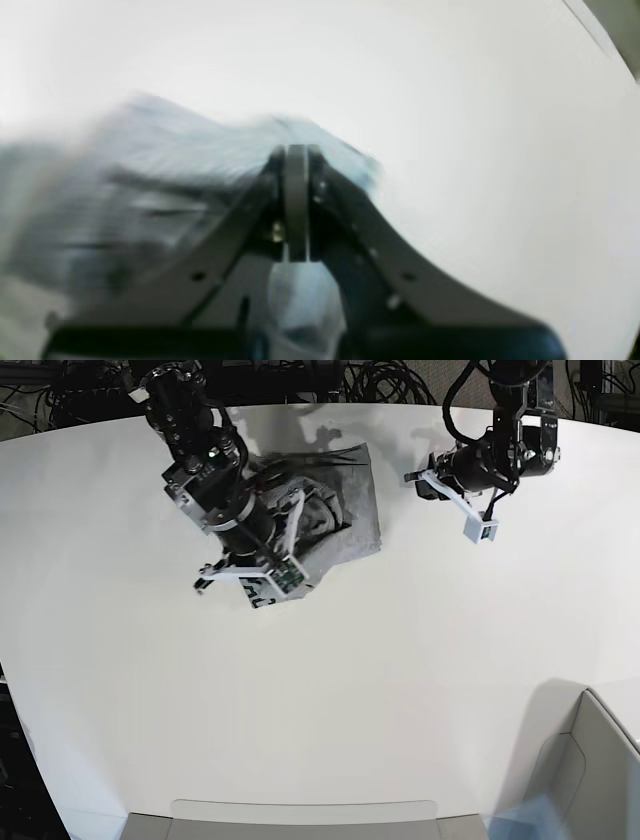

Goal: Fold the T-shirt properly
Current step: 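Flip the folded bundle over with the right gripper, left gripper withdrawn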

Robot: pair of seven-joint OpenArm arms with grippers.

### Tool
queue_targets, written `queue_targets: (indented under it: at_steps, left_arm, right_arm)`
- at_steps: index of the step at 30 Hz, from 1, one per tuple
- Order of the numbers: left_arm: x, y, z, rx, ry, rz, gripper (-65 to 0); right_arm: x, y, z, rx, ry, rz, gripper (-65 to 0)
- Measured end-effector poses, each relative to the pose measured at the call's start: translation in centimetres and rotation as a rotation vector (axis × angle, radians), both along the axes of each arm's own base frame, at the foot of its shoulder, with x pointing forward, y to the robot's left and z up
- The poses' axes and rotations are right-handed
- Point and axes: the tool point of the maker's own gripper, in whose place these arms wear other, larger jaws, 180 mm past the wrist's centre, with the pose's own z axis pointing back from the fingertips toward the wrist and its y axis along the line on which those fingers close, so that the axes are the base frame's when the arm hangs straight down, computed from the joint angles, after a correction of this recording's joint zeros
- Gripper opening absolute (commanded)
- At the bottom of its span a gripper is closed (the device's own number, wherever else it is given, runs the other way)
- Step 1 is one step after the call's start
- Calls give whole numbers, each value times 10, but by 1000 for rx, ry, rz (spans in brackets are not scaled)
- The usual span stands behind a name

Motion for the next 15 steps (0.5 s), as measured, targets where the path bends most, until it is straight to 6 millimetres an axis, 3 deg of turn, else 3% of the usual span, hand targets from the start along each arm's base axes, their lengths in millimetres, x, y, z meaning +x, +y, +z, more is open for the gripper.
queue_targets:
  at_steps: [3, 7, 12, 15]
  left_arm:
    - [-6, 3, -12, -2, 44, 12, -650]
    - [-12, 8, -27, -7, 88, 33, -650]
    - [-6, 7, -27, -13, 82, 33, -650]
    - [-6, 8, -27, -12, 79, 35, -650]
  right_arm:
    - [-4, -22, -9, -51, 20, -24, -650]
    - [-31, -23, -38, -91, 115, 26, -650]
    - [-71, 2, -61, -136, 235, 138, -650]
    - [-107, 38, -70, -188, 286, 335, -650]
